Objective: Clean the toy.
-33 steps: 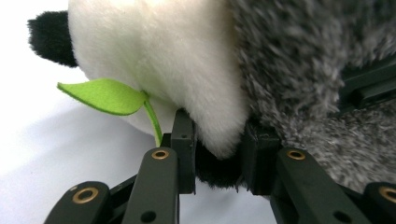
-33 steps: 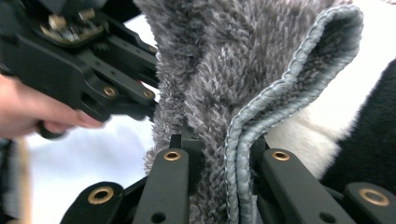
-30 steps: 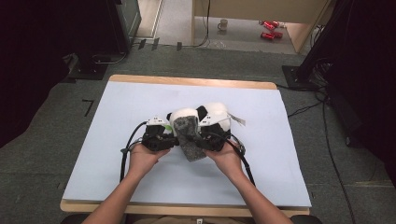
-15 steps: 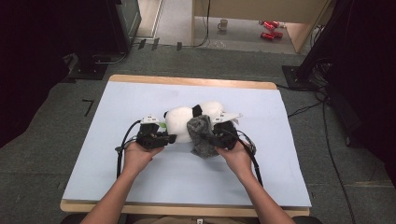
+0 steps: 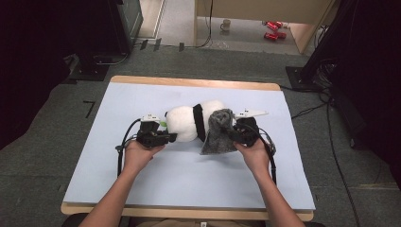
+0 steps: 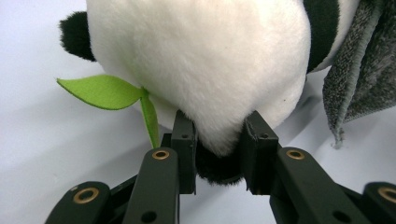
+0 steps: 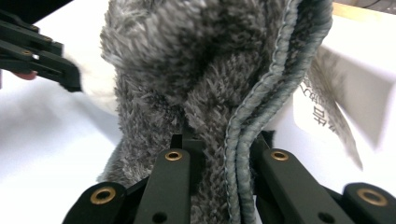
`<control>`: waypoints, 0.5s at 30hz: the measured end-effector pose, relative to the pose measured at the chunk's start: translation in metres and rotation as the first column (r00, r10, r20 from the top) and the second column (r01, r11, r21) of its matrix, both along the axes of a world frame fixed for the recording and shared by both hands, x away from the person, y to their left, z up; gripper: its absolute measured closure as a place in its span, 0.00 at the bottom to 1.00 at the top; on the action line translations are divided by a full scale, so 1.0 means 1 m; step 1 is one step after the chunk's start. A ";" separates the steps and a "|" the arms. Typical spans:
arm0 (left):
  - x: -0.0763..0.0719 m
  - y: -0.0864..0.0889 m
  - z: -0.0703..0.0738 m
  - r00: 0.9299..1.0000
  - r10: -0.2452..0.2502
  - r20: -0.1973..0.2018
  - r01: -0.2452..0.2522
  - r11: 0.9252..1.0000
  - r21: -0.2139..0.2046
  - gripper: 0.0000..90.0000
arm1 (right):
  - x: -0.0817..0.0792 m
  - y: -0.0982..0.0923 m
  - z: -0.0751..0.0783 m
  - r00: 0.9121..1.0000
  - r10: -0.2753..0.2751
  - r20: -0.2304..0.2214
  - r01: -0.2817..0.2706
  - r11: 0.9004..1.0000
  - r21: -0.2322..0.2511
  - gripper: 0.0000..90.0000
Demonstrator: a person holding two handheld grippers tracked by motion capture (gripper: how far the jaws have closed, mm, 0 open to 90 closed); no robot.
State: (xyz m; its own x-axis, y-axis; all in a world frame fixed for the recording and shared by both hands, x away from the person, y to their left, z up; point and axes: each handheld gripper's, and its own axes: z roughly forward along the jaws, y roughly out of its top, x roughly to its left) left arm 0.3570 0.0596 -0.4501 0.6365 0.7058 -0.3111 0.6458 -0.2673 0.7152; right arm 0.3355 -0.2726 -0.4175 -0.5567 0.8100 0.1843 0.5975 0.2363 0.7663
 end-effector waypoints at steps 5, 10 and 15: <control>0.003 0.001 -0.001 1.000 0.001 -0.015 -0.001 1.000 -0.006 0.78 | 0.002 -0.014 -0.001 0.998 -0.058 -0.011 0.058 0.998 0.007 0.88; 0.004 0.002 -0.002 1.000 -0.011 -0.022 0.011 1.000 -0.016 0.78 | 0.002 -0.021 0.001 0.996 -0.087 -0.006 0.087 0.996 -0.009 0.88; 0.005 0.003 -0.002 0.999 0.000 -0.035 -0.001 1.000 -0.028 0.78 | -0.003 -0.015 0.010 0.998 -0.061 0.006 0.060 0.997 0.045 0.88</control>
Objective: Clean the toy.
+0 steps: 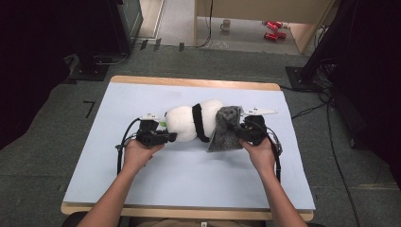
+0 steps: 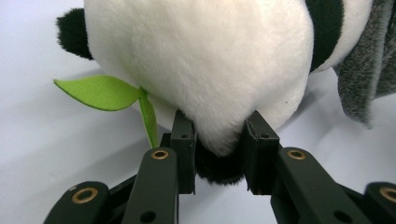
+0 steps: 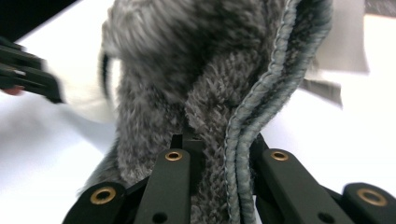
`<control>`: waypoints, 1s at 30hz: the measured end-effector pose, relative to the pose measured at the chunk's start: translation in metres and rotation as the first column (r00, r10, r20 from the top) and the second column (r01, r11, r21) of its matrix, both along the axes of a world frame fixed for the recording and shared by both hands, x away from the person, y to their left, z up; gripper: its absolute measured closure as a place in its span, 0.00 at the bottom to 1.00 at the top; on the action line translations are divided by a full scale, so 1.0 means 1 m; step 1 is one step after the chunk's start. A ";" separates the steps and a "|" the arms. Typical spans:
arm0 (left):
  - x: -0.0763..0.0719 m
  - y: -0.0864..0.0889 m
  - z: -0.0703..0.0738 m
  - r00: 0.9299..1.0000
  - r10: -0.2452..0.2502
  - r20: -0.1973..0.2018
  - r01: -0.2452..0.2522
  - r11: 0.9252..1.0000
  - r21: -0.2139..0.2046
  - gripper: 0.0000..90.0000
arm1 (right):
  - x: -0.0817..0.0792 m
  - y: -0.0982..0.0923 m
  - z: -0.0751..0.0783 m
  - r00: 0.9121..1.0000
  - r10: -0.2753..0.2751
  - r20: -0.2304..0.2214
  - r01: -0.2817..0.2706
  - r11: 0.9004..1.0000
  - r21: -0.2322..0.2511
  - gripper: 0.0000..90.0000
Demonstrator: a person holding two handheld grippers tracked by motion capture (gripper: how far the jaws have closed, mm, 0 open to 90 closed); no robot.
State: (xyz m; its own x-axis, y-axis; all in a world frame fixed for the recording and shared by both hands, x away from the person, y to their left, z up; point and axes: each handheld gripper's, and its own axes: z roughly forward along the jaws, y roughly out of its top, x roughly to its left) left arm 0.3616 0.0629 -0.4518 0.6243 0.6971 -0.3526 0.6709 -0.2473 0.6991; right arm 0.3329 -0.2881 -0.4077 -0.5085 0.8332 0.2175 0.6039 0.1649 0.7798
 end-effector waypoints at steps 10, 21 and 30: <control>-0.009 -0.010 0.005 1.000 -0.022 0.006 0.022 1.000 -0.008 0.78 | -0.011 0.044 0.013 0.986 0.162 0.030 -0.163 0.985 0.050 0.88; -0.023 -0.023 0.010 0.999 -0.035 -0.010 0.035 0.999 -0.025 0.78 | -0.016 0.107 -0.004 0.948 0.319 -0.017 -0.319 0.948 -0.005 0.88; -0.025 -0.024 0.004 1.000 -0.023 0.016 0.023 1.000 0.004 0.79 | -0.006 0.103 -0.018 0.947 0.322 -0.010 -0.322 0.946 -0.037 0.88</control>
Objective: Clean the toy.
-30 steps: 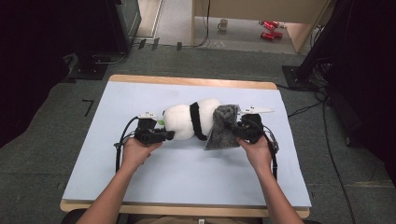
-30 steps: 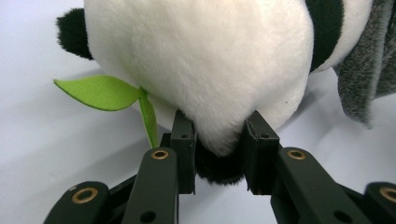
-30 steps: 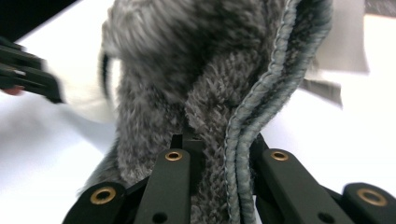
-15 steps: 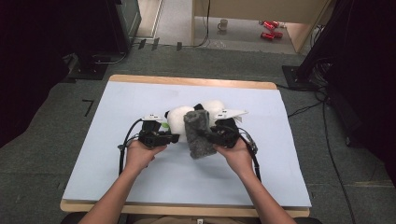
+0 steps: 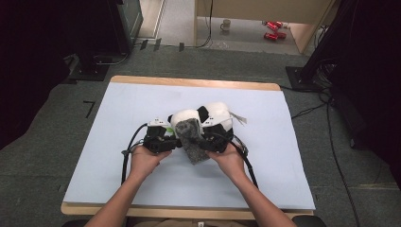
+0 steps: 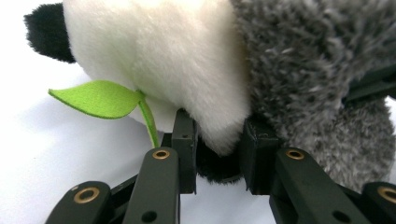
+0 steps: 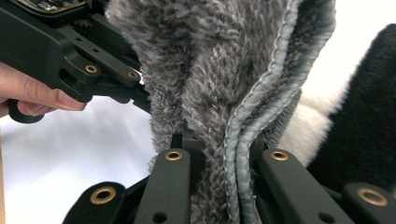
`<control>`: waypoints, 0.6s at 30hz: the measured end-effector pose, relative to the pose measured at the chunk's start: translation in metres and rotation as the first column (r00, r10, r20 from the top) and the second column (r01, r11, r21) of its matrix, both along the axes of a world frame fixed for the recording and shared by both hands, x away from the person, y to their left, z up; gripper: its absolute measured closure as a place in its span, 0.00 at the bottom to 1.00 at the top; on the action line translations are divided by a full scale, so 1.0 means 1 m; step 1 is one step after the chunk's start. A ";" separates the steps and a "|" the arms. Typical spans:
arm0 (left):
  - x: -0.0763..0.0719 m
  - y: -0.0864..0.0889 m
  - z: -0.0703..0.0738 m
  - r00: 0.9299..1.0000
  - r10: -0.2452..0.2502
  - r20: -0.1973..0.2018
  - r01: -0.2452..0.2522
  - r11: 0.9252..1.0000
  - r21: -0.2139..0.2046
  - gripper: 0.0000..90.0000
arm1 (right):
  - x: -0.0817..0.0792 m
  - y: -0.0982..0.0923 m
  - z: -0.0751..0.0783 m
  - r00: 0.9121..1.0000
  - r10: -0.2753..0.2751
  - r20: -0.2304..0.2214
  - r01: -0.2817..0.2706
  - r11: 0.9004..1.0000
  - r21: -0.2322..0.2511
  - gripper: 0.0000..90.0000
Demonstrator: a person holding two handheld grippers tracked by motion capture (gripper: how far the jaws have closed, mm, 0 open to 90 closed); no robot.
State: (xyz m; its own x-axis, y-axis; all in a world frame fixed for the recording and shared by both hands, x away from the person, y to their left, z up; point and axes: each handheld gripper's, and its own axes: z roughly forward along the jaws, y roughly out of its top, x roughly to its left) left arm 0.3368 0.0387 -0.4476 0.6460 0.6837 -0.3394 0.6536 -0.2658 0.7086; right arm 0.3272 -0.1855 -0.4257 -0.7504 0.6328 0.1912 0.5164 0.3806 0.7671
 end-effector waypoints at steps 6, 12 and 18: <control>0.005 0.007 -0.002 1.000 0.011 -0.010 -0.011 1.000 -0.003 0.79 | 0.002 -0.015 0.002 0.997 -0.069 0.022 0.070 0.996 -0.048 0.88; 0.012 0.012 -0.002 1.000 0.005 -0.014 -0.006 1.000 -0.019 0.79 | 0.008 -0.042 0.005 0.989 -0.144 0.019 0.145 0.989 -0.040 0.88; 0.019 0.018 -0.002 1.000 0.009 -0.023 -0.010 1.000 -0.023 0.79 | 0.010 -0.063 0.009 0.981 -0.194 0.027 0.195 0.981 -0.018 0.88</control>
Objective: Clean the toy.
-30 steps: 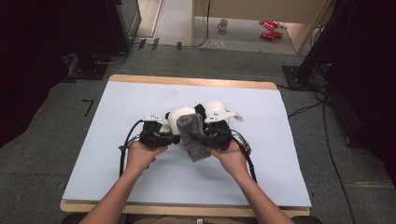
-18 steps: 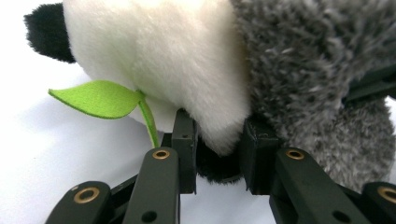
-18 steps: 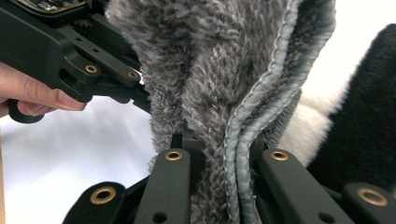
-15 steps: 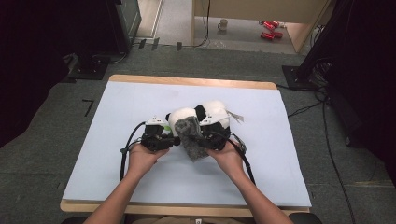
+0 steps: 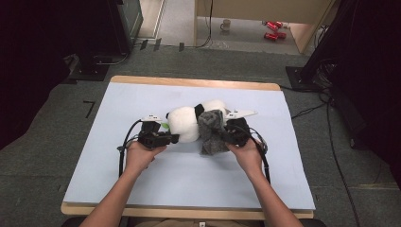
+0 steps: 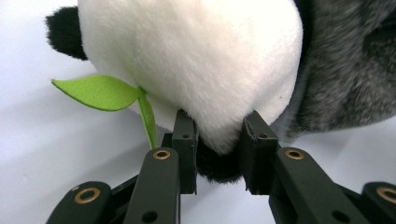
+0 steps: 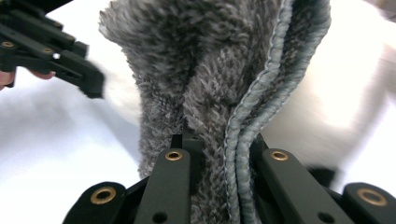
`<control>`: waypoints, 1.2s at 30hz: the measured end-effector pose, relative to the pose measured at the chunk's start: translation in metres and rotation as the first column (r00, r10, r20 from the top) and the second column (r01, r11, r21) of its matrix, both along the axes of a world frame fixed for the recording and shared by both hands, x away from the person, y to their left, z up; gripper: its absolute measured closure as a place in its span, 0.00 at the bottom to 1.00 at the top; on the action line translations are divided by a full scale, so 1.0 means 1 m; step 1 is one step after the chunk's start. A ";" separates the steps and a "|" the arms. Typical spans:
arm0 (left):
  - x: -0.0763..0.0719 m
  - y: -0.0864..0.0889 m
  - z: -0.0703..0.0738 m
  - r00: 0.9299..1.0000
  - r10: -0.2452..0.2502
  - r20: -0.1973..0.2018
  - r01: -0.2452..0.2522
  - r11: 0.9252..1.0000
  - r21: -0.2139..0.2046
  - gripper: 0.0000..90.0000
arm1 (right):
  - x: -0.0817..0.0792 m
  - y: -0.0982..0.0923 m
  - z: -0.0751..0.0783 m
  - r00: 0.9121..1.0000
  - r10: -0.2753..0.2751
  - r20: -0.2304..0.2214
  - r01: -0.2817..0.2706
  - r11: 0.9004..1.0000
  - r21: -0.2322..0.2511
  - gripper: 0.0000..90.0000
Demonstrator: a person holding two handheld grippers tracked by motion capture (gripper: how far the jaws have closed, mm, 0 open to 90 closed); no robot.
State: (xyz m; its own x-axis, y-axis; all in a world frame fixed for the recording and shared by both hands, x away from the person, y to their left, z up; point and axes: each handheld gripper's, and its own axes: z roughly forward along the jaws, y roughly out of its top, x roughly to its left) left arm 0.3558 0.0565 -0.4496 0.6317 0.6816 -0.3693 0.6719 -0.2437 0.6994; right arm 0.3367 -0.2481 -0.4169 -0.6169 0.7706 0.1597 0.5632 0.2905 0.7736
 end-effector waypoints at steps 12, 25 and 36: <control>0.007 -0.002 0.000 1.000 -0.016 -0.003 0.016 1.000 0.013 0.79 | 0.004 -0.040 -0.011 0.993 -0.120 -0.025 0.120 0.993 0.010 0.88; 0.010 0.004 0.001 1.000 -0.016 -0.018 0.016 1.000 -0.001 0.79 | 0.011 -0.072 -0.030 0.962 -0.245 -0.120 0.247 0.969 -0.001 0.88; -0.001 0.013 0.011 0.996 -0.078 0.034 0.077 0.996 0.035 0.79 | -0.006 -0.066 0.016 0.986 -0.165 -0.023 0.167 0.975 0.145 0.88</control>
